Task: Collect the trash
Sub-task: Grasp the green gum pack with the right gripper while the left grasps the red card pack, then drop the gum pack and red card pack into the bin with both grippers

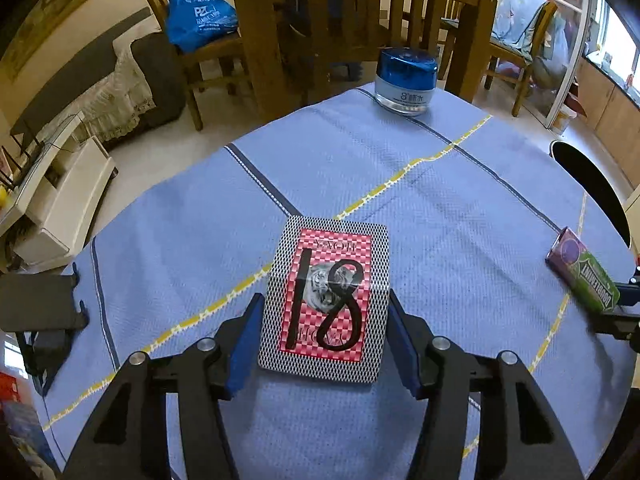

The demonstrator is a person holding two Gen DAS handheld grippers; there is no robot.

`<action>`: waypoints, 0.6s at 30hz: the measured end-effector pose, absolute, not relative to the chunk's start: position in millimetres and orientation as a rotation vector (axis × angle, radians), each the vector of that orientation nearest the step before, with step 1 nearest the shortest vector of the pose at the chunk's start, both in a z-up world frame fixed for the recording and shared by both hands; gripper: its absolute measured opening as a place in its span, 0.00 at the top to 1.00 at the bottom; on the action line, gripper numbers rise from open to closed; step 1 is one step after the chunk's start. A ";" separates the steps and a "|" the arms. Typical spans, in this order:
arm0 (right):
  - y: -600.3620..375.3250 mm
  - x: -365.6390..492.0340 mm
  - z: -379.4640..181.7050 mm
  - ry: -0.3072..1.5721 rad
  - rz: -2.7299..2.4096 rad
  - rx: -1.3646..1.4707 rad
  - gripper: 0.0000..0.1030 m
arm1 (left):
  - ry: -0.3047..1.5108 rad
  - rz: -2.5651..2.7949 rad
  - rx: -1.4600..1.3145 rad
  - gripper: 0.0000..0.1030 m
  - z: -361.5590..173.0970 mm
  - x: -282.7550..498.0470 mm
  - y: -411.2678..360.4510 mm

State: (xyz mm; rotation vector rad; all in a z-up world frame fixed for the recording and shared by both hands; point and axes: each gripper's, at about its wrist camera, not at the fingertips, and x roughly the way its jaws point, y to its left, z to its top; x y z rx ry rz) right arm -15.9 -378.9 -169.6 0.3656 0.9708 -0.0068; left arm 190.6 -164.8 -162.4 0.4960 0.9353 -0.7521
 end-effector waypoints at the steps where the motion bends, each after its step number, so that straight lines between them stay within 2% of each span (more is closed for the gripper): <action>1: -378.9 -16.4 -169.5 0.971 -0.007 0.365 0.72 | 0.926 -0.747 0.493 0.45 -162.5 188.0 -163.3; 8: -379.7 -16.8 -169.2 0.971 -0.008 0.369 0.72 | 0.958 -0.652 0.478 0.46 -156.0 161.5 -158.6; 18: -393.0 -41.4 -153.5 0.926 -0.067 0.366 0.72 | 0.773 -0.625 0.409 0.46 -76.7 89.9 -183.6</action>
